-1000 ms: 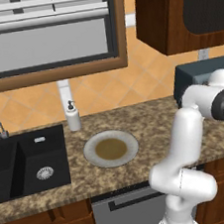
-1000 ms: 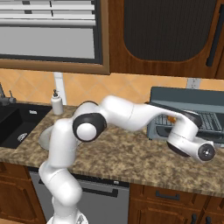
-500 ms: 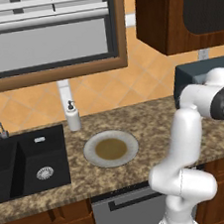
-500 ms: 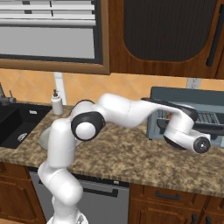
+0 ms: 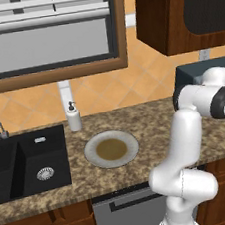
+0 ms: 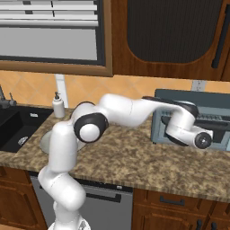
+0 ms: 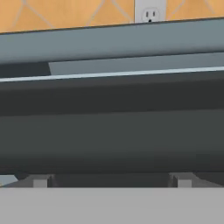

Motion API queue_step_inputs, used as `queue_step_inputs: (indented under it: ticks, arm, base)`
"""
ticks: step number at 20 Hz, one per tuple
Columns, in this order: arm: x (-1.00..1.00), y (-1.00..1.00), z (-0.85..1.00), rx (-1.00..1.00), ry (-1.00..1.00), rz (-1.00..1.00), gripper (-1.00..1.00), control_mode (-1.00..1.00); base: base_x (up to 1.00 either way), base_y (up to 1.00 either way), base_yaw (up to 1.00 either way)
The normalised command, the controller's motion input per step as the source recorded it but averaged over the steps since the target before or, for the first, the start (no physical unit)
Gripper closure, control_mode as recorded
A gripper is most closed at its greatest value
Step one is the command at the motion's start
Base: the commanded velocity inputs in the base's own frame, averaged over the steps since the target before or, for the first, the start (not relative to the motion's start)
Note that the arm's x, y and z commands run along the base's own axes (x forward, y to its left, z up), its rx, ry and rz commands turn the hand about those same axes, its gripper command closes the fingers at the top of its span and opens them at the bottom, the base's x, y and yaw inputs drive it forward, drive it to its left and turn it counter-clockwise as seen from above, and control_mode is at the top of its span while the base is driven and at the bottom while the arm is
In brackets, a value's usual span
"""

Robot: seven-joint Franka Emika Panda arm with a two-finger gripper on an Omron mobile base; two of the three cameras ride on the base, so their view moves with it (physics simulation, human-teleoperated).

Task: Pick up the kebab skewer and baguette bread, and place them inside the toaster oven. Close the toaster oven door and start by setting the timer.

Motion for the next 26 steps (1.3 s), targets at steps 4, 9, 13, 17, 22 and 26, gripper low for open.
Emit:
queue_step_inputs:
  ticks: [4,9,13,17,22,26]
  arm:
    - [0.45,0.15,0.0,0.0,0.0,0.0,-1.0,-1.0]
    - [0.44,0.16,0.0,0.0,0.0,0.0,-1.0,-1.0]
    - [0.42,0.14,0.0,0.0,0.0,0.0,-1.0,-1.0]
    - [0.29,0.12,0.0,0.0,0.0,0.0,-1.0,-1.0]
    - [0.09,0.04,0.0,0.0,0.02,0.0,-1.0,-1.0]
    - [-0.2,0.0,0.0,0.0,0.13,0.0,-1.0,-1.0]
  base:
    - [0.0,0.0,0.0]
    - [0.0,0.0,0.0]
    - [0.0,0.0,0.0]
    - [0.0,0.0,0.0]
    - [0.0,0.0,0.0]
    - [0.0,0.0,0.0]
